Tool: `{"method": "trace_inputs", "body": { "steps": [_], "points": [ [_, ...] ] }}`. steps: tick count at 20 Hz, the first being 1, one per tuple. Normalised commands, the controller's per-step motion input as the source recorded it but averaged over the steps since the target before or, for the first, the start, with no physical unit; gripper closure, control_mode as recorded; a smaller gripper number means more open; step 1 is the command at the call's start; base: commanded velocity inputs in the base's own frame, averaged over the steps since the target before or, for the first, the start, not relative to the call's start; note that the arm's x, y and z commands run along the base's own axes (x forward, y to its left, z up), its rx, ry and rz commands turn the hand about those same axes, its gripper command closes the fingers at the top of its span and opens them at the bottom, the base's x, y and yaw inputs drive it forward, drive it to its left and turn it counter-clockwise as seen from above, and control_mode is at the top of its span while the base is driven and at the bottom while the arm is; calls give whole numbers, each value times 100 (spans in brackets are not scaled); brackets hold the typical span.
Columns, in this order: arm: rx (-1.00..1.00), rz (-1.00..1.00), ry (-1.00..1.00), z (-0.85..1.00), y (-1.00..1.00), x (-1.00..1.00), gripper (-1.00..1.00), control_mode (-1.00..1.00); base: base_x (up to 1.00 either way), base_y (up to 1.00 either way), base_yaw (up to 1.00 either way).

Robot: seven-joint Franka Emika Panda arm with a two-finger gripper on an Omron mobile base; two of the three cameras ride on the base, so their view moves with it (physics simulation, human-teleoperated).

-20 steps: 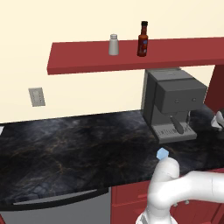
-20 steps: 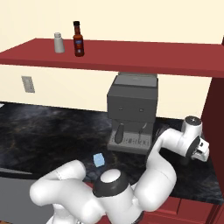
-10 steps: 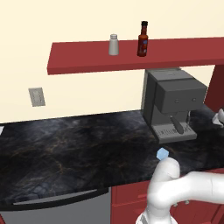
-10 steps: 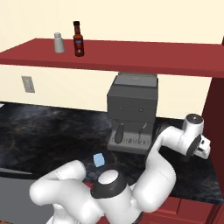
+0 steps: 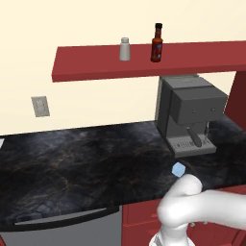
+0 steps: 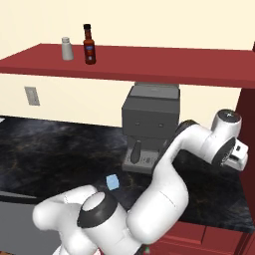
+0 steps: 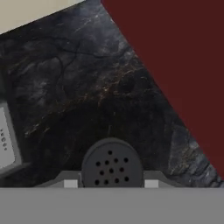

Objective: There are various items on the counter. Only move the condiments/shakers into the cabinet.

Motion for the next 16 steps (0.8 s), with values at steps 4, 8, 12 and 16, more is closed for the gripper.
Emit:
{"method": "trace_inputs", "body": {
  "steps": [4,8,12,16],
  "points": [
    [-8,3,-1,100,99,-92,100,-100,0,0,0],
    [-12,15,-16,89,100,-38,100,-100,0,0,0],
    [-9,18,-37,94,100,-4,100,-100,0,0,0],
    [-3,16,-43,100,100,0,100,-100,0,0,0]
  ]
}}
